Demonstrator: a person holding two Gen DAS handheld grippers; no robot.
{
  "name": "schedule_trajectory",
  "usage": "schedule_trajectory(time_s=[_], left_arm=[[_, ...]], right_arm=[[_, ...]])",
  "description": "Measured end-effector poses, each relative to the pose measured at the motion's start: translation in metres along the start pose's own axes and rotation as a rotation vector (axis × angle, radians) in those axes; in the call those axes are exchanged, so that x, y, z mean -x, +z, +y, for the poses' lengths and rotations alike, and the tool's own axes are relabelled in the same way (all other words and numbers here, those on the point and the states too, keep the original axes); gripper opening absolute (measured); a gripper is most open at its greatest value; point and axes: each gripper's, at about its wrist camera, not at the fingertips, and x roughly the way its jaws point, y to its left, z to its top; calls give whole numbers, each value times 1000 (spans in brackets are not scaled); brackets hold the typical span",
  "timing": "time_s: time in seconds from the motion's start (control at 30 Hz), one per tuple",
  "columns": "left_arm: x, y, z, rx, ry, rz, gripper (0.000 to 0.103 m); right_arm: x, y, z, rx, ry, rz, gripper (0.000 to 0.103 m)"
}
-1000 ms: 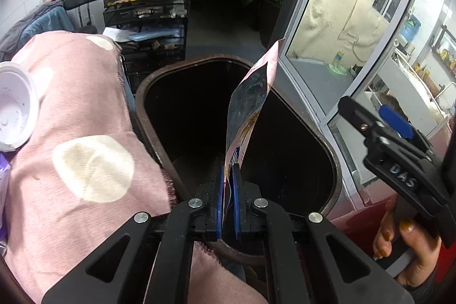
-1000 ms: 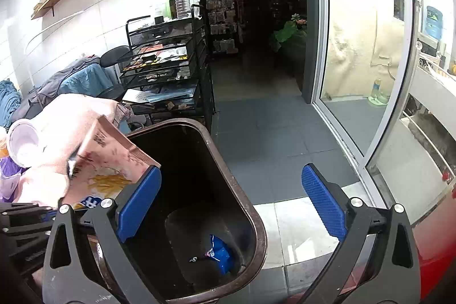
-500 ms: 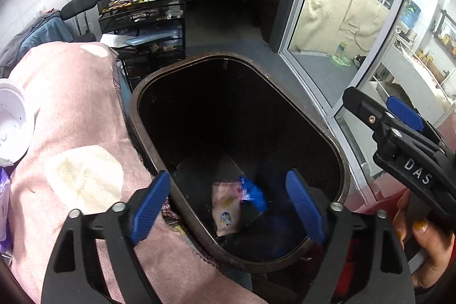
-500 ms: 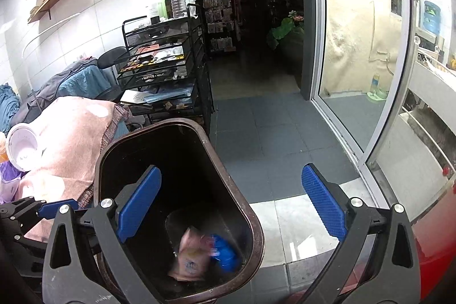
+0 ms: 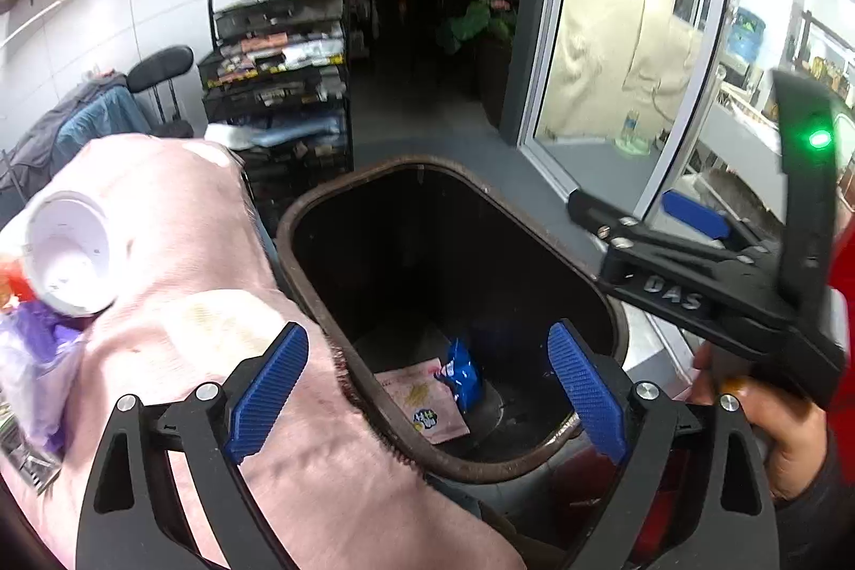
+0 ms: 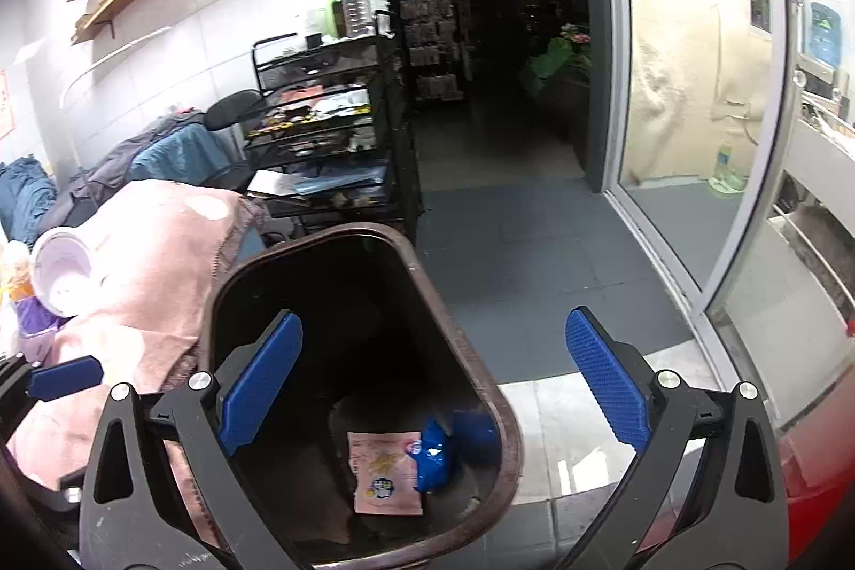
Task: Collect trash
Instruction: 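Grasp the yellow foam net with the left tool while the right grasps the purple bag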
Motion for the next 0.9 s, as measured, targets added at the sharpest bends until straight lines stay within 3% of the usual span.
schedule_trajectory(time_s=[0.27,0.5,0.9], left_arm=[[46,-17,25,50,66,-150,97],[85,-46,77,195,148,-219,98],[124,-92,162,390,308,-201,98]], right_arm=[[7,-8,24,11,110,-26,98],[23,-16,72,111,223,-60,98],[42,-31,177,295,465,-15,98]])
